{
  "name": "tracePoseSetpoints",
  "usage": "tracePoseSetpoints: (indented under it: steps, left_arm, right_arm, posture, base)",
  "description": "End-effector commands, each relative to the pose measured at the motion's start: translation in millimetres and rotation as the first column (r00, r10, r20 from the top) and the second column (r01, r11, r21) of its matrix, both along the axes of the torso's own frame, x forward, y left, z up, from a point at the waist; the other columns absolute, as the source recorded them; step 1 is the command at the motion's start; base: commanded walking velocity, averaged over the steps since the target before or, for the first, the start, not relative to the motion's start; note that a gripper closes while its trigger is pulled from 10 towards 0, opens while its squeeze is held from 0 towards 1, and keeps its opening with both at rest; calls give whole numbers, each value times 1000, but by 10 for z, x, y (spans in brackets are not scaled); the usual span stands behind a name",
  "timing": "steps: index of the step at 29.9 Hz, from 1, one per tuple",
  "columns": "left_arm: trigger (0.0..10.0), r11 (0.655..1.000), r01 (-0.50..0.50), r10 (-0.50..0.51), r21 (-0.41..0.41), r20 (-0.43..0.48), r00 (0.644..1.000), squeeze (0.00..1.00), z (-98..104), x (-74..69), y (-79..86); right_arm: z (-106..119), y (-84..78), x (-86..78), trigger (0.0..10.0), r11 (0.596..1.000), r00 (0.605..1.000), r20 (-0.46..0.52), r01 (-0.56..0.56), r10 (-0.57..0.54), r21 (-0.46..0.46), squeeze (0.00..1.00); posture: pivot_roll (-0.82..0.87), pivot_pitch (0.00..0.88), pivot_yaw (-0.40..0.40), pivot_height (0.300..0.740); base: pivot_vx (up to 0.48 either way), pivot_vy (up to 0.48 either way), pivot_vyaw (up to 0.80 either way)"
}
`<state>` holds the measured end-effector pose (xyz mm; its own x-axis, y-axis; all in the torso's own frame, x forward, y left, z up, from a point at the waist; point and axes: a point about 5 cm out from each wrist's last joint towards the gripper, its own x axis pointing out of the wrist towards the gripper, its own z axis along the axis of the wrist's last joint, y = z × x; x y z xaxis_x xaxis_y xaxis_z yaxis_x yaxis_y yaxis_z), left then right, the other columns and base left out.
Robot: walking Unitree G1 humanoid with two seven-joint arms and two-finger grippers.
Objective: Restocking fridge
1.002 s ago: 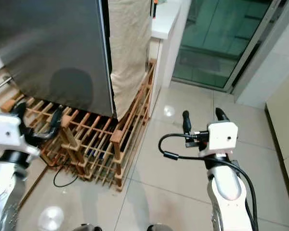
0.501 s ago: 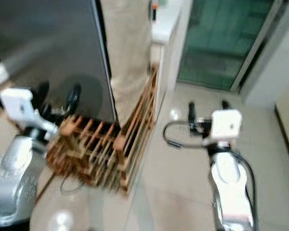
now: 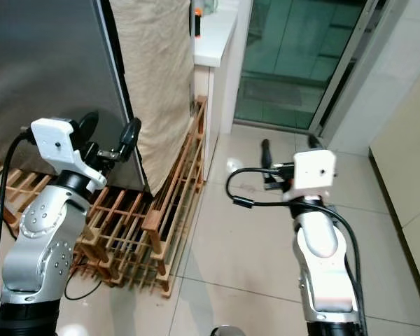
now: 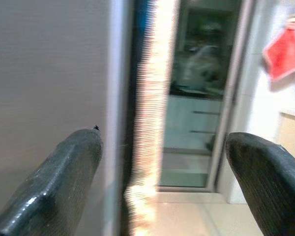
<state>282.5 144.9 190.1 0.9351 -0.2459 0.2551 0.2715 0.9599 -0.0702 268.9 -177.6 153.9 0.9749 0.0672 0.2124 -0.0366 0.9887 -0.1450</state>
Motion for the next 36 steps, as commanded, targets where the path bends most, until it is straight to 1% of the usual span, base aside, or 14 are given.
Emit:
tracePoseSetpoints:
  steps: [1,5,6,8,9,10,12,16,20,23,26,29,34,36]
  left_arm:
    - [10000,1000,-4,4,-3,-10,1000,0,18,59,-24]
    - [10000,996,-78,77,-34,-27,997,0,49,143,44]
    - [10000,990,-128,125,-66,-42,991,0,75,222,59]
    - [10000,990,-128,125,-66,-42,991,0,75,222,59]
    - [10000,988,-144,142,-51,-41,989,0,103,284,45]
    - [10000,988,-144,142,-51,-41,989,0,103,284,45]
    - [10000,981,-194,193,-30,-42,980,0,190,445,58]
    - [10000,973,-228,226,-31,-43,973,0,271,545,125]
    - [10000,961,-274,270,-46,-76,960,0,236,561,198]
    - [10000,919,-388,380,-66,-108,919,0,204,568,400]
    - [10000,913,-404,395,-59,-117,911,0,161,521,557]
    - [10000,906,-422,415,-37,-122,902,0,113,463,640]
    - [10000,899,-436,429,-36,-129,894,0,96,453,664]
    - [10000,904,-424,417,-53,-111,902,0,144,438,652]
  right_arm:
    - [-38,-43,11,10000,1000,1000,-16,15,-15,-6,0]
    - [-37,-14,28,10000,1000,1000,-10,13,-13,-10,0]
    - [-48,-6,41,10000,1000,1000,-12,16,-16,-5,0]
    - [-48,-6,41,10000,1000,1000,-12,16,-16,-5,0]
    - [-56,7,46,10000,1000,1000,-14,15,-15,-2,0]
    - [-56,7,46,10000,1000,1000,-14,15,-15,-2,0]
    - [-67,46,57,10000,1000,1000,-15,7,-7,5,0]
    - [-71,54,65,10000,1000,1000,-11,13,-13,9,0]
    - [-75,44,64,10000,1000,1000,-10,20,-20,11,0]
    - [-76,48,56,10000,1000,1000,-10,19,-19,9,0]
    - [-84,33,41,10000,1000,1000,-12,23,-23,7,0]
    - [-106,30,33,10000,1000,1000,-18,25,-25,9,0]
    - [-117,53,32,10000,1000,1000,-21,20,-20,9,0]
    - [-119,57,34,10000,1000,1000,-20,20,-20,7,0]
  posture:
    - [-208,0,14,740]
    - [-202,0,17,740]
    - [-193,0,15,740]
    - [-193,0,15,740]
    - [-194,0,15,740]
    - [-194,0,15,740]
    - [-197,0,22,740]
    - [-202,0,30,740]
    - [-208,0,32,740]
    - [-210,0,33,740]
    - [-209,0,38,740]
    - [-204,0,35,740]
    - [-200,1,34,740]
    - [-200,0,42,740]
  base:
    - [0,0,-775]
    - [0,0,-164]
    - [0,0,0]
    - [0,0,0]
    - [0,0,0]
    - [0,0,0]
    - [0,0,0]
    - [0,0,0]
    - [0,0,0]
    - [0,0,0]
    - [0,0,0]
    - [0,0,0]
    - [0,0,0]
    - [0,0,0]
